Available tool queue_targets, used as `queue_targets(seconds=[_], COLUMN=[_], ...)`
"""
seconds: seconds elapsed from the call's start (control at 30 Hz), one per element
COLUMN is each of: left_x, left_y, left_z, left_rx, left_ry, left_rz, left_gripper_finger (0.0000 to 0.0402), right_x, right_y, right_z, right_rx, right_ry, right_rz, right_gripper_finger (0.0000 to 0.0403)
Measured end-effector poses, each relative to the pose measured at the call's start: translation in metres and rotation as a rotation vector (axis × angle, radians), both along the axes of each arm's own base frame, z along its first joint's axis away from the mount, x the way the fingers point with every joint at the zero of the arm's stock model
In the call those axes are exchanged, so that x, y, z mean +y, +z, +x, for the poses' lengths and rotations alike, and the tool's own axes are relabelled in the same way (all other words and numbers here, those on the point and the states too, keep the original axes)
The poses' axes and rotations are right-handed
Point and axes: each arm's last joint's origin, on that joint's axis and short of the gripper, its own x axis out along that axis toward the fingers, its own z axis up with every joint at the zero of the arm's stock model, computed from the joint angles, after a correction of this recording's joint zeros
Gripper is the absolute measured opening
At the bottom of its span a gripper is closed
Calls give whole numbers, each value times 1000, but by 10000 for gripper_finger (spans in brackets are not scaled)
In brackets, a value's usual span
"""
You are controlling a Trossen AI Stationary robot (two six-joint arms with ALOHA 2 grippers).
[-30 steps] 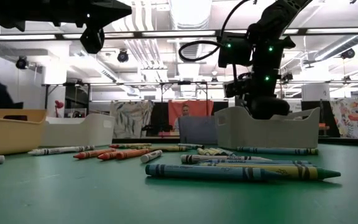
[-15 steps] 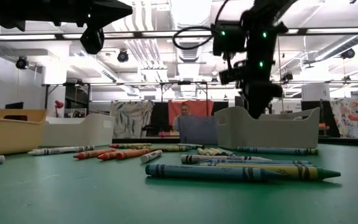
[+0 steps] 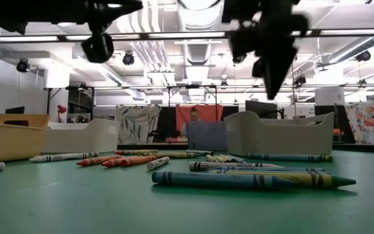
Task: Sort crayons
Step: Put the orange crayon into the orange bin
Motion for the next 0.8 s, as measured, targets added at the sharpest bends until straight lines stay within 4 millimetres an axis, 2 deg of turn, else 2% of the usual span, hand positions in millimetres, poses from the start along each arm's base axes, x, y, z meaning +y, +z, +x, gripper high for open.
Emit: queue_targets(seconds=[0.13,0.2,0.4,0.57,0.67,0.8], left_x=[-8,-11,-19,-28,-33,-39], left_y=[-16,-17,-15,-12,-16,-30], left_z=[5,11,22,35,47,66], left_rx=[161,252,710,991,1078,1136], left_ry=[-16,-12,51,98,120,133], left_rz=[-107,-126,-100,-44,-30,-12], left_gripper_finger=[0,0,0,0,0,0], right_x=[27,39,65,76,78,77], right_y=[10,16,32,37,37,37], right_z=[-8,-13,-21,-21,-21,-20], right_rx=[-9,-26,-131,-199,-206,-213], right_ry=[77,113,154,191,197,191], right_rz=[10,12,32,41,42,19], right_gripper_finger=[121,121,122,119,119,118])
